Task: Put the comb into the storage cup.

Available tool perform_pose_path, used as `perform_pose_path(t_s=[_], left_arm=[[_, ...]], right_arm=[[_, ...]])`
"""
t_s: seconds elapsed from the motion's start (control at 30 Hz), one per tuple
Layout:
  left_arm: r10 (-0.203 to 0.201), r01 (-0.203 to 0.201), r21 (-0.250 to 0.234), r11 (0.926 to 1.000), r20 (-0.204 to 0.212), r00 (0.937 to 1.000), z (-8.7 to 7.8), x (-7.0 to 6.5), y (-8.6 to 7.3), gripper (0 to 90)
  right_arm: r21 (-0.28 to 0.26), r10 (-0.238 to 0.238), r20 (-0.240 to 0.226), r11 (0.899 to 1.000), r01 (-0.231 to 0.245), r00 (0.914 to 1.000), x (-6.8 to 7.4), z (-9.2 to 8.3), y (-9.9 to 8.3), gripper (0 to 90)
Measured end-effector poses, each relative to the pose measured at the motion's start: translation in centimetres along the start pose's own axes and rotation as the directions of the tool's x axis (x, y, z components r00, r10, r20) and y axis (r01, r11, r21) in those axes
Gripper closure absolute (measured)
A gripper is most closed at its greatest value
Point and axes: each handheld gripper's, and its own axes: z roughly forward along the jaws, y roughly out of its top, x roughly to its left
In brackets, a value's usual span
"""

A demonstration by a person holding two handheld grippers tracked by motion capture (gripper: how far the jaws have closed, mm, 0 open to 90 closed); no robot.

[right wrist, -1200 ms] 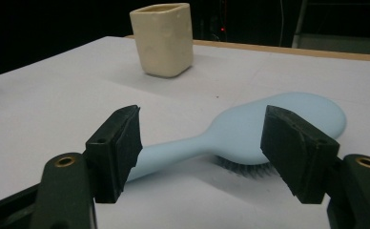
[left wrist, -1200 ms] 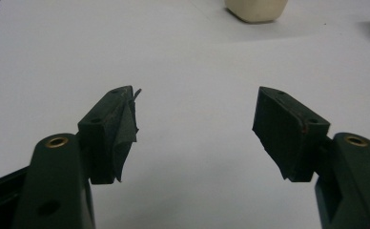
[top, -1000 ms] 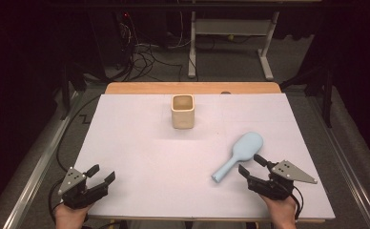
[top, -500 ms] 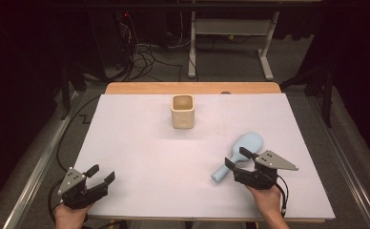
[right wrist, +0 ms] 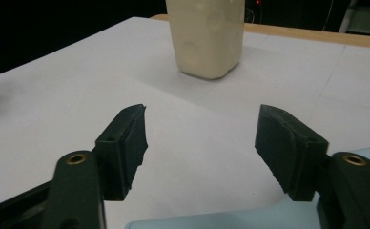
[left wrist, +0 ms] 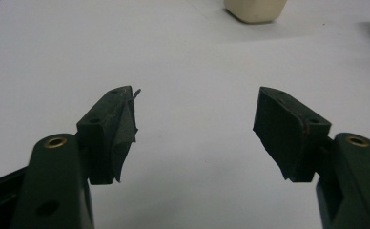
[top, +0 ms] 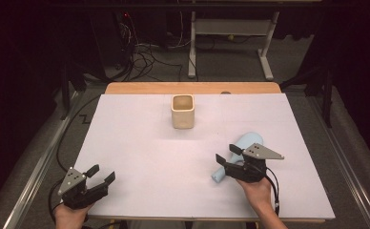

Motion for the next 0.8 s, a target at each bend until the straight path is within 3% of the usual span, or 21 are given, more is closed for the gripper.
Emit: perform_pose_path(t_s=[0.17, 0.37, 0.6, 0.67, 0.73, 0.77, 0.8], left_arm=[[-0.001, 0.001, -0.003, 1.0000, 0.001, 1.0000, 0.0, 0.0, 0.0, 31.6], [0.000, 0.000, -0.002, 1.0000, 0.001, 1.0000, 0.0, 0.0, 0.0, 31.6], [0.004, -0.004, 0.000, 1.0000, 0.004, 1.0000, 0.0, -0.1, 0.0, 31.6], [0.004, -0.004, 0.001, 1.0000, 0.004, 1.0000, 0.0, -0.1, 0.0, 31.6], [0.004, -0.004, 0.001, 1.0000, 0.004, 1.0000, 0.0, -0.1, 0.0, 31.5], [0.004, -0.004, 0.000, 1.0000, 0.005, 1.0000, 0.0, -0.1, 0.0, 31.5], [0.005, -0.005, -0.002, 1.0000, 0.005, 1.0000, 0.0, -0.1, 0.0, 31.7]], right_arm=[[0.078, 0.014, -0.027, 0.997, -0.012, 0.9995, 0.2, 0.7, 0.7, 45.0], [0.192, -0.007, -0.018, 0.981, 0.011, 0.9998, 0.5, 1.7, 1.3, 57.7], [0.325, -0.043, -0.029, 0.944, 0.050, 0.9987, 1.0, 2.9, 1.4, 70.3], [0.336, -0.045, -0.030, 0.940, 0.053, 0.9985, 0.9, 3.0, 1.4, 71.5], [0.387, -0.061, -0.040, 0.919, 0.072, 0.9973, 1.0, 3.3, 1.6, 75.5], [0.387, -0.061, -0.040, 0.919, 0.072, 0.9973, 1.0, 3.3, 1.6, 75.5], [0.405, -0.069, -0.041, 0.911, 0.080, 0.9968, 1.0, 3.5, 1.7, 76.7]])
